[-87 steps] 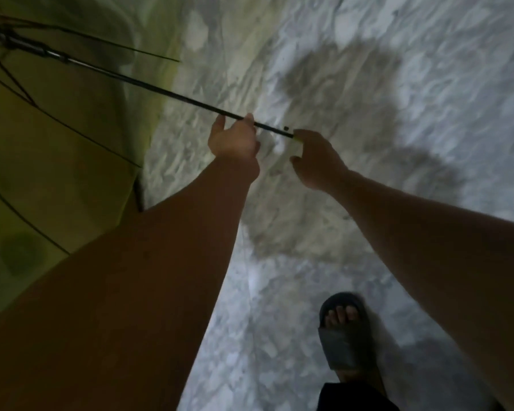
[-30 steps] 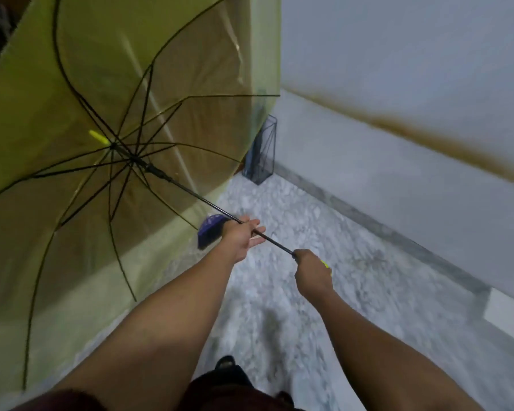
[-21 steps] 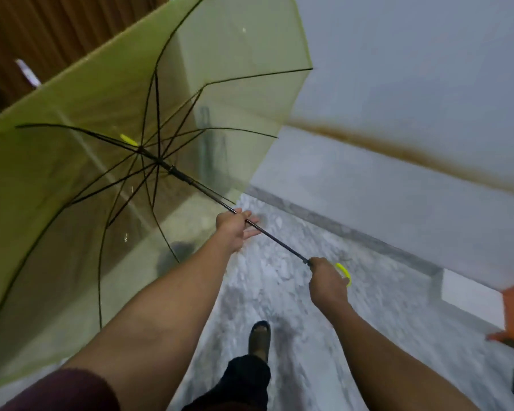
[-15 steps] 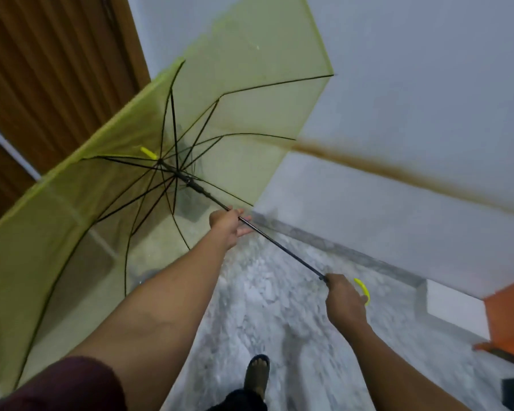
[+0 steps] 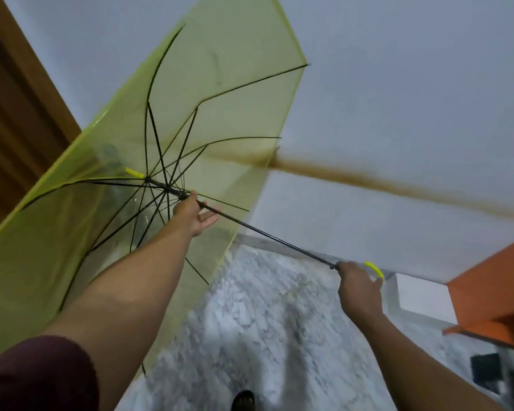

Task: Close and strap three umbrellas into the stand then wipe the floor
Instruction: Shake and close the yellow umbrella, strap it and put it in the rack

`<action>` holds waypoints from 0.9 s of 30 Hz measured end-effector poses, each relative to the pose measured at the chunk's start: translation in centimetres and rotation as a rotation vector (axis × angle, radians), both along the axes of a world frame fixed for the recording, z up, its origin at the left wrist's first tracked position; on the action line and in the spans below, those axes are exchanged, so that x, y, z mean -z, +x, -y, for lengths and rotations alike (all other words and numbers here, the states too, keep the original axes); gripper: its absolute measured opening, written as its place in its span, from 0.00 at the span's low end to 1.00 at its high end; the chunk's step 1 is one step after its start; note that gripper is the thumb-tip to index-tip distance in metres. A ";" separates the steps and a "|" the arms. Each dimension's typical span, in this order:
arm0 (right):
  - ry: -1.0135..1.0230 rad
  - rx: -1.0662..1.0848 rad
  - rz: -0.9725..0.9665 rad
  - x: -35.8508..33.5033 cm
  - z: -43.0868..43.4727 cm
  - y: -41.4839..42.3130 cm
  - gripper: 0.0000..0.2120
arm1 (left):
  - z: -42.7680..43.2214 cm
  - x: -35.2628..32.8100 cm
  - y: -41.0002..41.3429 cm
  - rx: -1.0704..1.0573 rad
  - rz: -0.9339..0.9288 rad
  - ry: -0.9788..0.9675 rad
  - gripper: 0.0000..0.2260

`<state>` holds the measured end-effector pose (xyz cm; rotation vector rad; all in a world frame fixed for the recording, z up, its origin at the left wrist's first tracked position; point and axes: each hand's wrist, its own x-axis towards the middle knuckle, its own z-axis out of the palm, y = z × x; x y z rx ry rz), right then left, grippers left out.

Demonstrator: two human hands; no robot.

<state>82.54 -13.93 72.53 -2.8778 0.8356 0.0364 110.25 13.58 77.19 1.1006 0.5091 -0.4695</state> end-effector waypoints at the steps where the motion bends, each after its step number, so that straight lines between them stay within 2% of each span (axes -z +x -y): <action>1: -0.023 -0.007 0.004 -0.1 0.5 0.3 0.27 | 0.4 0.1 0.6 -0.010 0.000 0.020 0.12; 5: -0.100 -0.064 -0.015 0.5 2.8 1.2 0.22 | 2.2 0.5 2.3 -0.056 -0.006 0.034 0.14; 7: -0.070 -0.093 -0.044 1.0 4.2 1.3 0.17 | 2.7 0.7 2.7 -0.069 -0.016 0.048 0.15; 13: -0.026 -0.160 -0.158 2.0 8.7 0.9 0.14 | 3.9 2.6 3.6 -0.144 -0.039 0.069 0.13; 20: -0.003 -0.193 -0.050 2.1 11.0 3.6 0.12 | 6.6 4.6 3.6 -0.269 -0.039 0.142 0.15; 25: -0.037 -0.295 0.067 1.0 9.8 7.4 0.13 | 10.9 5.0 1.8 -0.264 -0.077 0.086 0.11; 27: -0.040 -0.347 0.076 0.3 9.3 9.0 0.13 | 13.4 4.5 0.8 -0.258 -0.082 0.085 0.07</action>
